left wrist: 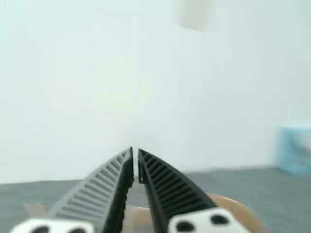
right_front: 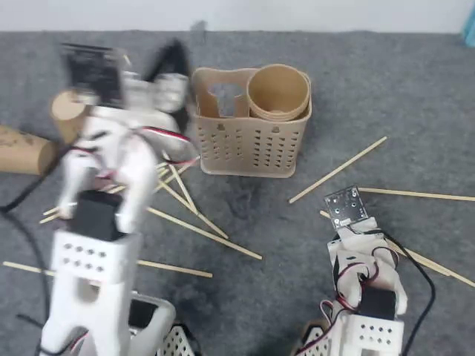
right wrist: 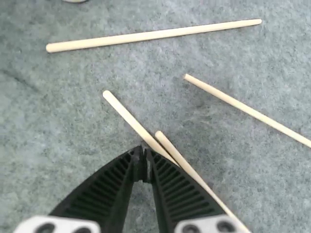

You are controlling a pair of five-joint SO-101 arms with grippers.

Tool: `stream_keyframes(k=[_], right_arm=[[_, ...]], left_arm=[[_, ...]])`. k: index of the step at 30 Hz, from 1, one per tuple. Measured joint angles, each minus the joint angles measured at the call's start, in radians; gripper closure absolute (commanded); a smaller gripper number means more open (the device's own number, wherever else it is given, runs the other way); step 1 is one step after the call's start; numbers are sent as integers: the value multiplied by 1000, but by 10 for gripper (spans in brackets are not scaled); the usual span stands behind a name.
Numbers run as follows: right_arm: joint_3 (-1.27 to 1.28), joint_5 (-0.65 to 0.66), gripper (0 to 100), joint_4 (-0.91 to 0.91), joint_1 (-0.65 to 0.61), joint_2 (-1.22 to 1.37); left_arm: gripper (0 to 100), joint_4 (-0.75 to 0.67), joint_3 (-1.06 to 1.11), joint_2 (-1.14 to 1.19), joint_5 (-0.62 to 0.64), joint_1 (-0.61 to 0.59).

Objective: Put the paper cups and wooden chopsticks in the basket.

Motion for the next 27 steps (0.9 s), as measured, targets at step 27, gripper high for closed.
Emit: stream_keyframes(k=[27], right_arm=[[0, 0, 991, 0, 0, 0]], left_arm=[[987, 97, -689, 1049, 5, -907]])
